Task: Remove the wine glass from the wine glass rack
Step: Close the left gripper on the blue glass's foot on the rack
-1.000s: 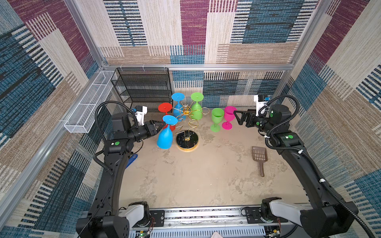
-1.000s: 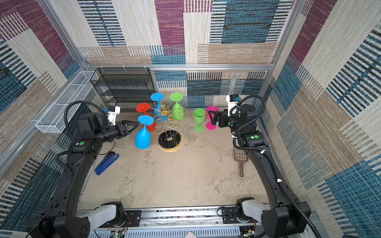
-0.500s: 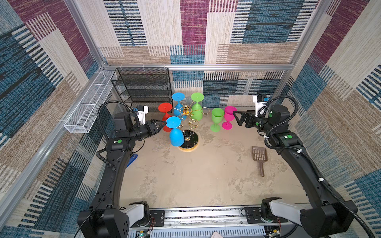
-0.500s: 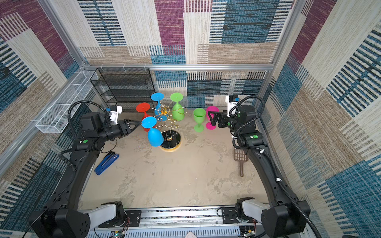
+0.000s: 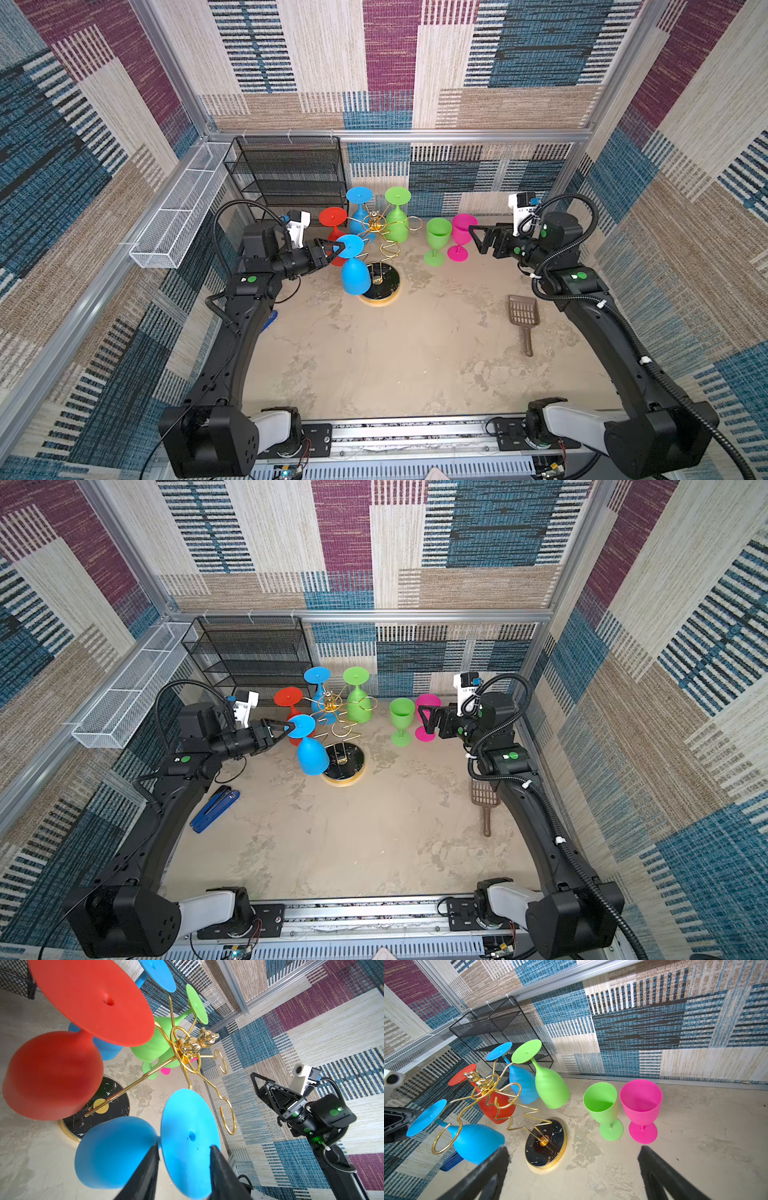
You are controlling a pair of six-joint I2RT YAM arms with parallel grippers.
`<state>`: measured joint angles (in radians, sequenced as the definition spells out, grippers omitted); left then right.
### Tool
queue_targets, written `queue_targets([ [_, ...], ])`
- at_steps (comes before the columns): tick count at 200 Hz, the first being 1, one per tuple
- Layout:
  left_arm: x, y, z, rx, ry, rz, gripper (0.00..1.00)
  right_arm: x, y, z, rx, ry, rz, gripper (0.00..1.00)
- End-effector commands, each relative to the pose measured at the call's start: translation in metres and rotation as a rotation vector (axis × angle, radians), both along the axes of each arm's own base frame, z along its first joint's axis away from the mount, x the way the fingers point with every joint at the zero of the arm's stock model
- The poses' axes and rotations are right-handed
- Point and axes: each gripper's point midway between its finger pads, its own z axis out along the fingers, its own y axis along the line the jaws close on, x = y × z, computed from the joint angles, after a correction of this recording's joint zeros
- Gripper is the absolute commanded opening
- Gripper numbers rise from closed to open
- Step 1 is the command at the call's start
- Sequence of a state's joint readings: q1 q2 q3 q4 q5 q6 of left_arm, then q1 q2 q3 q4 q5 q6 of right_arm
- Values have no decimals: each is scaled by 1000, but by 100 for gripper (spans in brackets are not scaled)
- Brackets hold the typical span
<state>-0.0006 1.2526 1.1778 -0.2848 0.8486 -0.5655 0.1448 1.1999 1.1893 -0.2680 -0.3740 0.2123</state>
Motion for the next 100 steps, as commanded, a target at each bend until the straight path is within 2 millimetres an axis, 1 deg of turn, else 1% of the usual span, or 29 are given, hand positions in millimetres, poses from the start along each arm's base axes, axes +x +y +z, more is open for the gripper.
queue_targets([
  [1, 2, 0, 6, -4, -29, -2, 36, 1, 3, 7, 16, -29, 12, 99],
  [23, 2, 0, 6, -3, -28, -3, 28, 1, 3, 4, 20, -23, 14, 99],
  [51, 1, 0, 7, -3, -27, -4, 20, 1, 3, 3, 19, -21, 16, 99],
  [76, -1, 0, 8, 0, -28, -1, 17, 1, 4, 0, 20, -17, 16, 99],
  [100, -3, 0, 10, 2, -29, 0, 16, 1, 4, -1, 21, -13, 20, 99],
])
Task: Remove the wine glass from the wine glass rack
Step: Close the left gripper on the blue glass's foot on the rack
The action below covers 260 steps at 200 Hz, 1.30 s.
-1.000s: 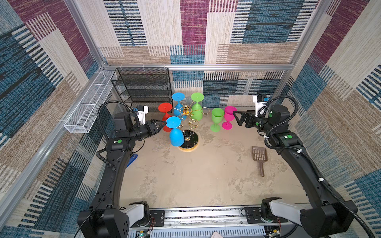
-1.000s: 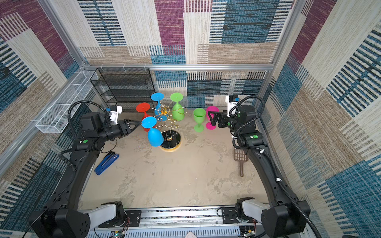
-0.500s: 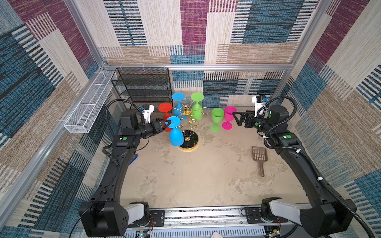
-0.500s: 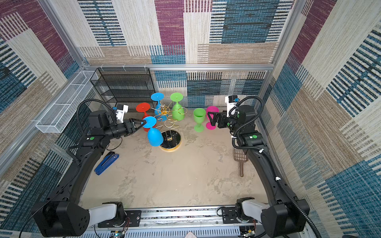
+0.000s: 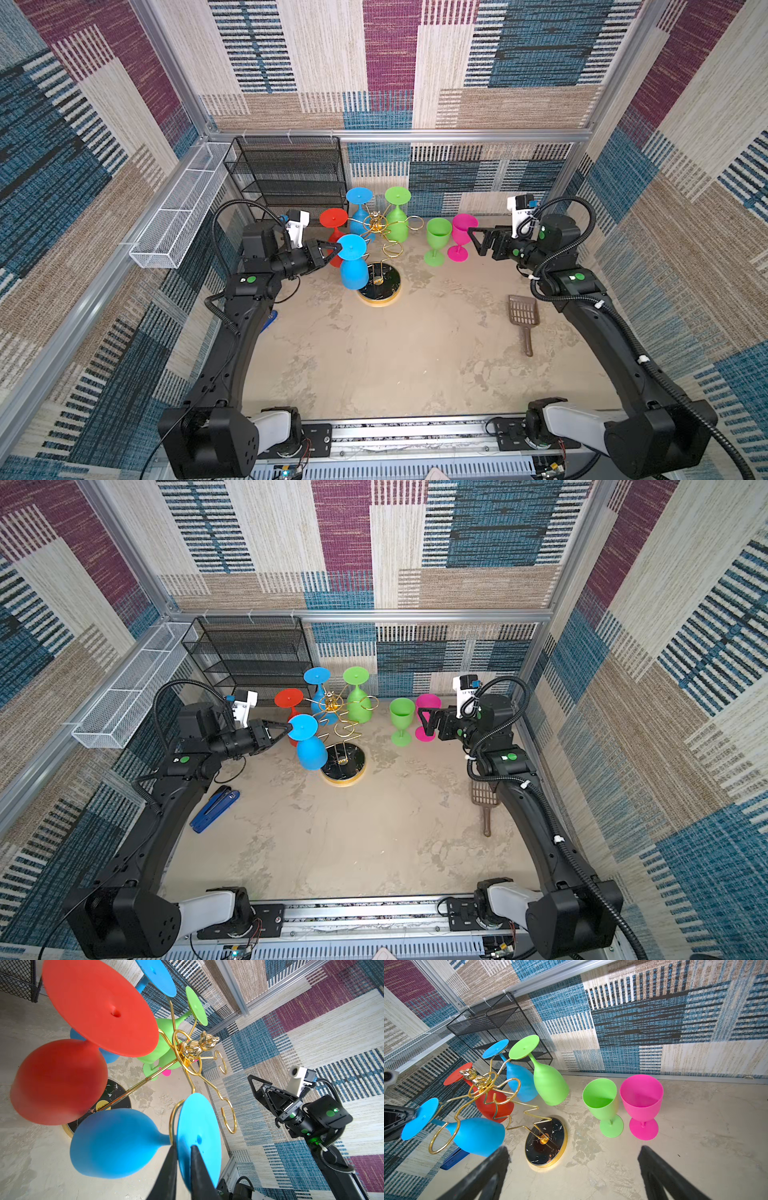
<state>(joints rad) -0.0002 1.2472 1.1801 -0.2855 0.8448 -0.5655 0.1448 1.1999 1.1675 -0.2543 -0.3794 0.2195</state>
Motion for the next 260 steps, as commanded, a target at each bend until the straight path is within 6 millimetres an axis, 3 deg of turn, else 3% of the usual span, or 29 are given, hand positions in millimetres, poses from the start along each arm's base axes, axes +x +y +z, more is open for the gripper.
queue_targets([
  [1, -2, 0, 8, 0, -22, -3, 15, 1, 3, 6, 15, -26, 16, 99],
  [39, -6, 0, 10, 0, -21, -1, 14, 1, 4, 5, 17, -23, 17, 99],
  [105, -10, -1, 23, -31, -38, -8, 0, 2, 4, 2, 17, -18, 18, 99],
  [260, -10, -9, 37, -111, 46, -61, 0, 0, 5, 9, 26, -28, 26, 99],
])
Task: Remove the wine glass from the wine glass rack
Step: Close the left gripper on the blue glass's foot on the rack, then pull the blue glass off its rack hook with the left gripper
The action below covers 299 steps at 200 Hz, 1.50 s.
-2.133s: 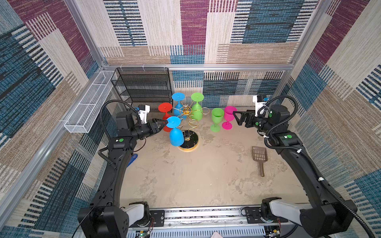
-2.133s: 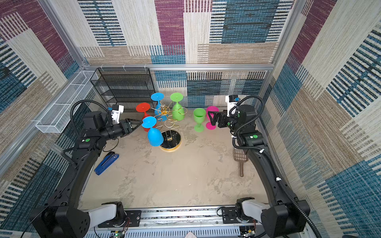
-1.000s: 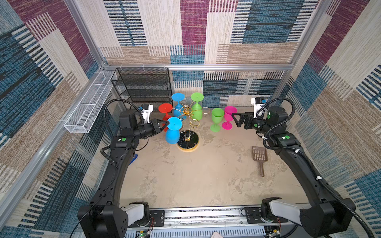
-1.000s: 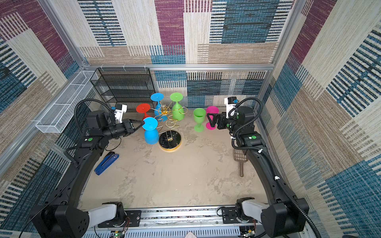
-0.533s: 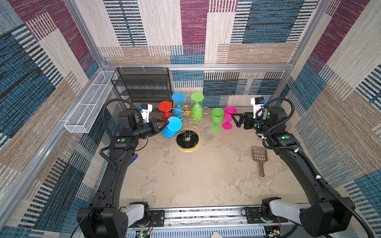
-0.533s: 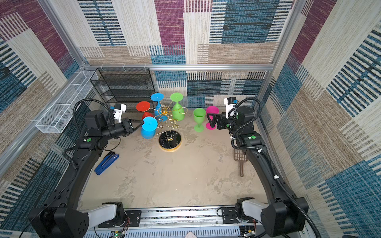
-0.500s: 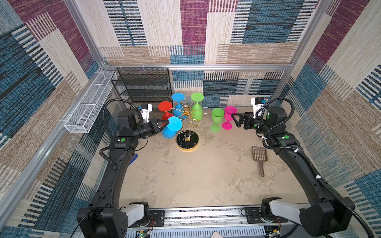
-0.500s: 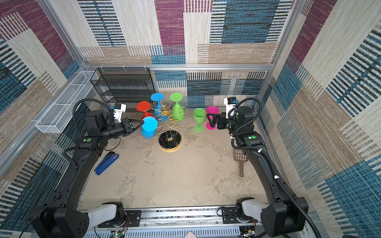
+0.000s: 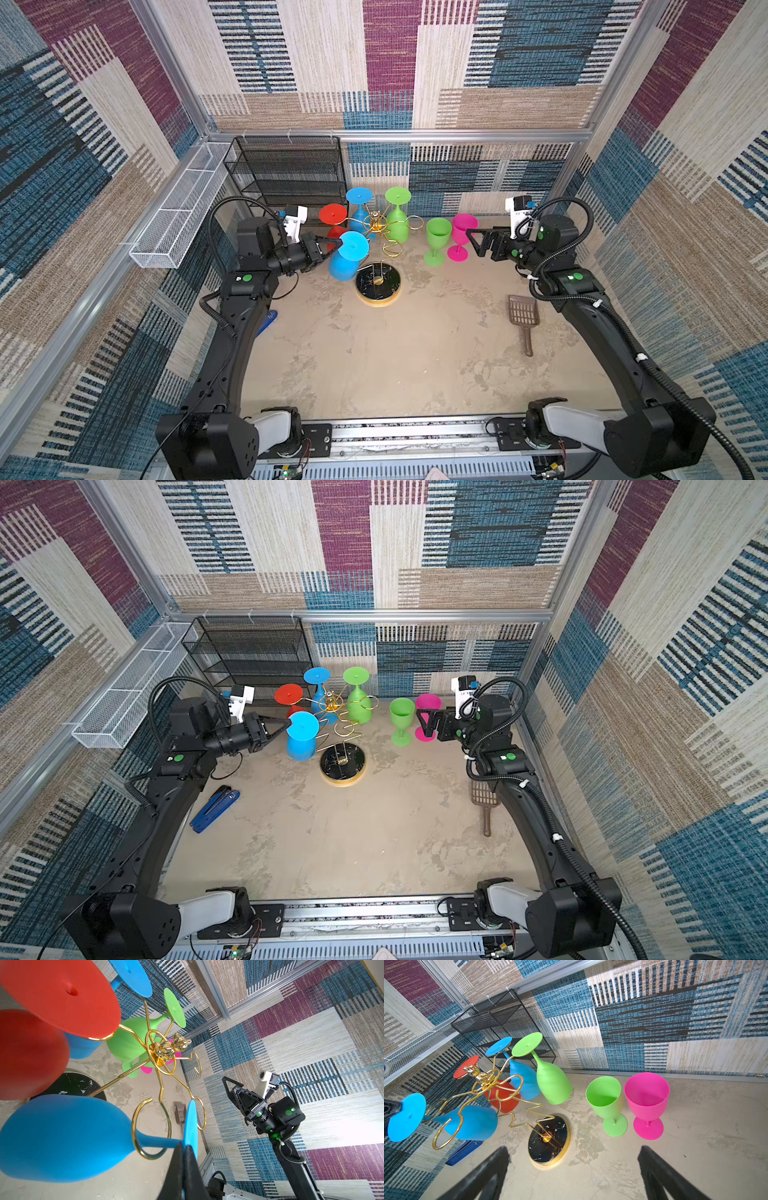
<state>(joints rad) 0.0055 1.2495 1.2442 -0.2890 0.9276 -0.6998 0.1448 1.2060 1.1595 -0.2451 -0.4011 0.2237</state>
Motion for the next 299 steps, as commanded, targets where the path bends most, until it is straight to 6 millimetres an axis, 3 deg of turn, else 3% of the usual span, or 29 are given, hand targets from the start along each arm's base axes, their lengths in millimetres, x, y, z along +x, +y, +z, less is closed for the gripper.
queue_targets([
  [1, -2, -2, 8, 1, -1, -22, 0, 0, 2, 12, 17, -35, 6, 99],
  [94, 12, 1, 0, 19, 25, 5, 0, -3, 0, 18, 13, -50, 1, 99],
  [299, 33, -3, 8, 29, 2, 54, 0, -1, -1, 20, 8, -50, -7, 99],
])
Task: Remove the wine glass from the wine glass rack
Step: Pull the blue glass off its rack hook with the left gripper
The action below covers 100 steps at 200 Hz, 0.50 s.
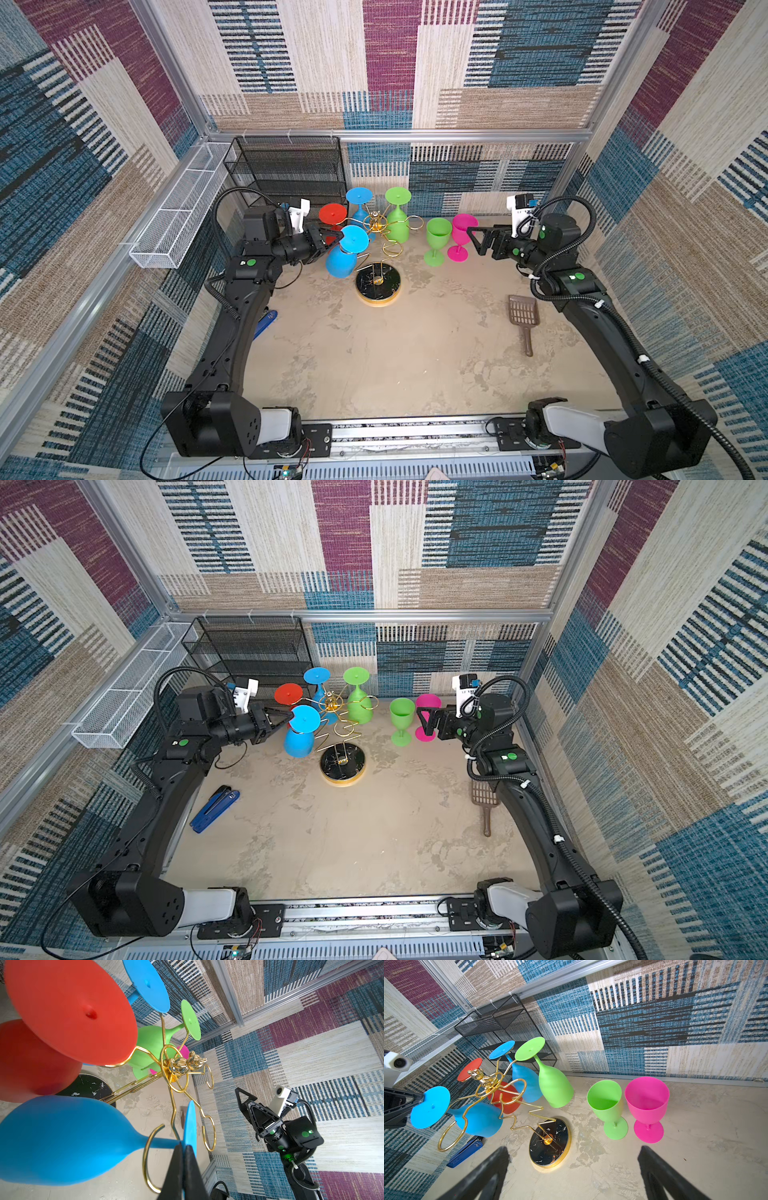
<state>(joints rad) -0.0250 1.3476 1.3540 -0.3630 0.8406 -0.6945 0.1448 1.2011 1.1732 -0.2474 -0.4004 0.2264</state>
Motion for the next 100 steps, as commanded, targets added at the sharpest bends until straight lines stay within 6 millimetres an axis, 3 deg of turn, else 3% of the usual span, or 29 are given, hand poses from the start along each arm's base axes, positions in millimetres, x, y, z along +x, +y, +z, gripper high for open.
queue_targets([
  [1, 7, -1, 13, -8, -57, 5, 0, 0, -1, 12, 4, -36, -6, 99],
  [100, 23, -3, 10, -11, -46, 24, 0, -1, -3, 16, -10, -48, -15, 99],
])
